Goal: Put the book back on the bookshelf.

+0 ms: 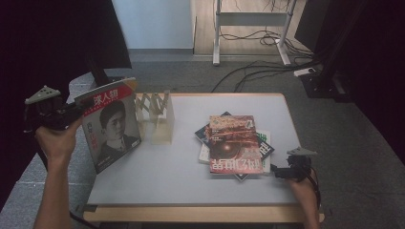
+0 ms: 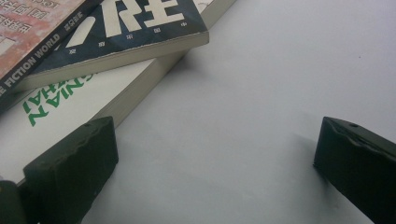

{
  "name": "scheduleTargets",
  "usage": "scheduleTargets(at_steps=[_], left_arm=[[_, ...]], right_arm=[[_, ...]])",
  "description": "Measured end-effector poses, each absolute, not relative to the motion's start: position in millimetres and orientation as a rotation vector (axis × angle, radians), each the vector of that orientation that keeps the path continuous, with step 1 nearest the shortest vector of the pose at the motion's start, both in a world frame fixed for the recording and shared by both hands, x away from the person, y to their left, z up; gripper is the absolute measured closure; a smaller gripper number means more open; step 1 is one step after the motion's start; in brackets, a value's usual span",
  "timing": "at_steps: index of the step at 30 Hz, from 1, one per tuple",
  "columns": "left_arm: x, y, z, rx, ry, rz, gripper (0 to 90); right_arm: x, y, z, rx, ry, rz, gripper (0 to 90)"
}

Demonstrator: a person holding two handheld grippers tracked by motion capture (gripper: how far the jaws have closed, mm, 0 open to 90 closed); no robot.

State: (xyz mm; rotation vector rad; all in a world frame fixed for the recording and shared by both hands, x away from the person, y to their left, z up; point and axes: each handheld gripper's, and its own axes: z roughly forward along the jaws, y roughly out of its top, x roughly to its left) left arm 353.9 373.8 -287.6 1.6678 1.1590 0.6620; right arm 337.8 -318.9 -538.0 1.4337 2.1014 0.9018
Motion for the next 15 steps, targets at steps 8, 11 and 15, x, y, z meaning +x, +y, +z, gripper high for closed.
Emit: scheduleTargets(at_steps=[8,11,15], left_arm=[[370,367,-295,1.618,1.165,0.676,86.7],[376,363,-296,1.599,1.163,0.688,86.7],[379,358,-301,1.583,1.147,0.716,86.7]], right_arm=[[338,-319,-538,1.434,2.102,0.902,0.0],[338,-319,-538,1.434,2.102,0.902,0.0],[338,-319,-538,1.434,2.101,0.902,0.0]])
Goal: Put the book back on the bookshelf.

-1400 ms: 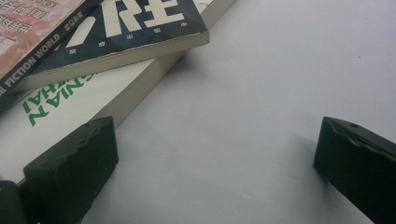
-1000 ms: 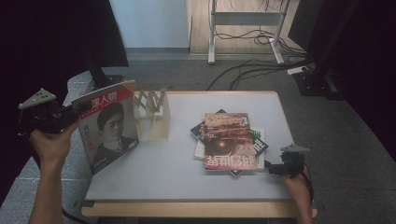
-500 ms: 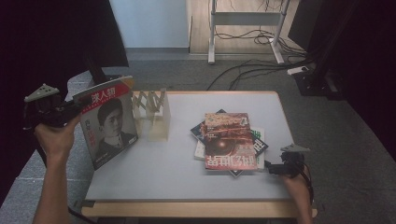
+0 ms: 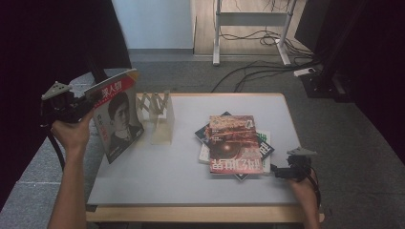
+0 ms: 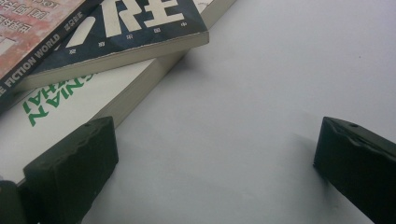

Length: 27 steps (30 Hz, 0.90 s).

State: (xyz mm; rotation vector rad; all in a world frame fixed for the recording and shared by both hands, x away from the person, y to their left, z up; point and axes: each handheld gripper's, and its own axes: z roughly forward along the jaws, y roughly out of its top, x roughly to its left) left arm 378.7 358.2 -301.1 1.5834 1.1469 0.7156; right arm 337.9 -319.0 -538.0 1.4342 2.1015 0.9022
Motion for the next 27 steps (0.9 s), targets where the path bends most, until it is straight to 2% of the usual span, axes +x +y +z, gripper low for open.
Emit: scheduleTargets(at_steps=[7,27], left_arm=[[375,359,-317,1.545,1.113,0.718,86.6],[346,371,-324,1.639,1.118,0.682,84.8]], right_arm=[[338,-319,-538,1.434,2.101,0.902,0.0],[338,-319,-538,1.433,2.101,0.902,0.0]])
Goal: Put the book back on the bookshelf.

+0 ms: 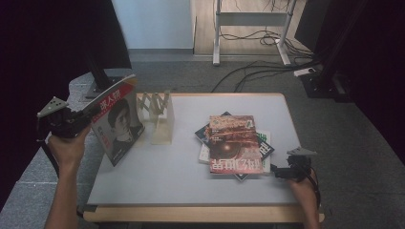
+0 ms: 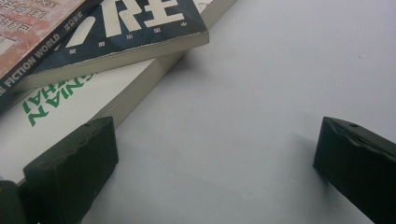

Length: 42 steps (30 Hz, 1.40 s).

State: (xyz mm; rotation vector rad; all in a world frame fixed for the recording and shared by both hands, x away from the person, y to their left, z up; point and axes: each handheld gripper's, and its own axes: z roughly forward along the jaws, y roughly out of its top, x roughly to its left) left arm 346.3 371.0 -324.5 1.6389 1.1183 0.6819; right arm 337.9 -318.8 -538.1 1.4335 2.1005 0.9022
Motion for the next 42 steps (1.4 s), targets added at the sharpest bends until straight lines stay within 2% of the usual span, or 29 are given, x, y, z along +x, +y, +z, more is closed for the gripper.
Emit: scheduleTargets(at_steps=[15,25,31,34,42], left_arm=[[336,379,-331,1.693,1.134,0.685,80.9],[340,380,-318,1.673,1.137,0.655,78.0],[344,377,-313,1.694,1.188,0.681,85.4],[345,378,-311,1.686,1.205,0.712,86.6],[350,386,-314,1.595,1.217,0.689,87.2]], right_arm=[[338,-319,-538,1.433,2.101,0.902,0.0],[338,-319,-538,1.433,2.101,0.902,0.0],[338,-319,-538,1.433,2.101,0.902,0.0],[338,-319,-538,1.433,2.102,0.901,0.0],[338,-319,-538,1.433,2.102,0.901,0.0]])
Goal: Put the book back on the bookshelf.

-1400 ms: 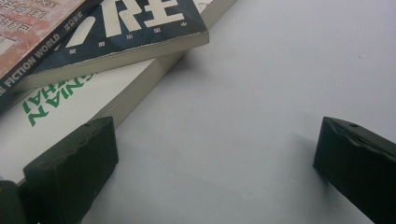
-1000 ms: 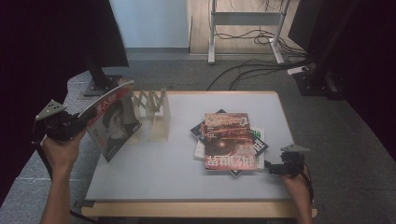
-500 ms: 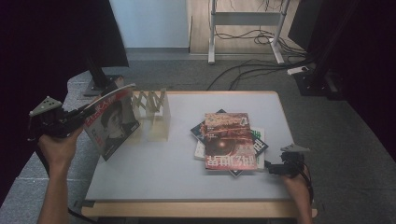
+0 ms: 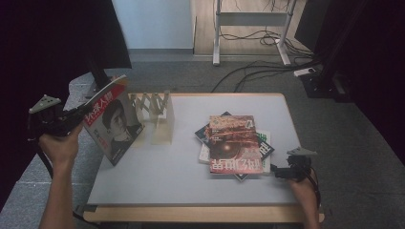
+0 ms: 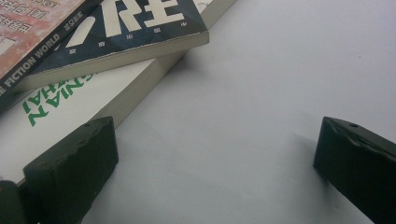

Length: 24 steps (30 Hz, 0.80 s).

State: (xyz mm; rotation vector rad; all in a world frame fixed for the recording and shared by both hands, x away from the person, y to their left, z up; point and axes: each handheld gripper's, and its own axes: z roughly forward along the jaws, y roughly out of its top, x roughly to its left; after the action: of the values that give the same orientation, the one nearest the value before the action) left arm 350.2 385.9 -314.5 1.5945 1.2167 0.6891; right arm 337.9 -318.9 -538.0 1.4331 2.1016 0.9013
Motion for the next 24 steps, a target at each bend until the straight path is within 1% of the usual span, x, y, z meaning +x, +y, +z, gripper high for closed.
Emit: scheduleTargets(at_steps=[11,17,24], left_arm=[[363,376,-309,1.523,1.224,0.726,87.2],[368,375,-318,1.517,1.233,0.727,87.0],[367,385,-328,1.490,1.243,0.750,86.7]], right_arm=[[338,-319,-538,1.434,2.101,0.902,0.0],[338,-319,-538,1.434,2.101,0.902,0.0],[338,-319,-538,1.433,2.102,0.902,0.0]])
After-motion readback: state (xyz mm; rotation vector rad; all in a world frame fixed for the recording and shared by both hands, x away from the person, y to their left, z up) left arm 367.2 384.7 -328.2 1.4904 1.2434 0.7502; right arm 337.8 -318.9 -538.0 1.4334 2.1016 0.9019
